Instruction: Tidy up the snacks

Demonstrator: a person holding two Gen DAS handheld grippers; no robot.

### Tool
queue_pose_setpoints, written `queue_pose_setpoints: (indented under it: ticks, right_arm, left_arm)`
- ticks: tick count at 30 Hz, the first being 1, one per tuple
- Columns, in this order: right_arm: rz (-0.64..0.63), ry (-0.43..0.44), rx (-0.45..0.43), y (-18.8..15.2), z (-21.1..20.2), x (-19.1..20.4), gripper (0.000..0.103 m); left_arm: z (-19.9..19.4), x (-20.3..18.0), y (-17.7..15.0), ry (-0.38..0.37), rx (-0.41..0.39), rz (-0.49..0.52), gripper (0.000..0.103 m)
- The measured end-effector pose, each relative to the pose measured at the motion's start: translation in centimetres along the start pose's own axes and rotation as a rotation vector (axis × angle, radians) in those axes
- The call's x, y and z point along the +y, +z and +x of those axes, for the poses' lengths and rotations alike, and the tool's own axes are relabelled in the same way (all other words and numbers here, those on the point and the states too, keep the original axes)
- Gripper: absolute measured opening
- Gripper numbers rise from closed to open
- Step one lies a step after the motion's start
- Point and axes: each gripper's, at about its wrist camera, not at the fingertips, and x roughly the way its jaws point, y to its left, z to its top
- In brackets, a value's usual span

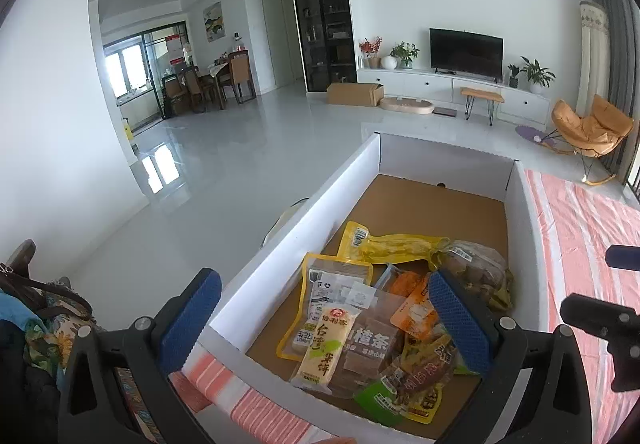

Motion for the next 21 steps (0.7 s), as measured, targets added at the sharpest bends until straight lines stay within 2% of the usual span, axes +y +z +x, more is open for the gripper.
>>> queue_pose_setpoints:
  ticks: [8,21]
  right_arm:
    - [0.014,0.001,-0.002,0.3,0.1,0.1,0.098]
    - [0.001,0.004,0.005,0.8,0.5,1.0,0.098]
  left_arm:
    - [-0.1,0.3,-0.1,-0.033,0.031,-0.004,0.103]
    - [0.1,1.2,-0.1,-0.042,0.05,-0.024,0.103]
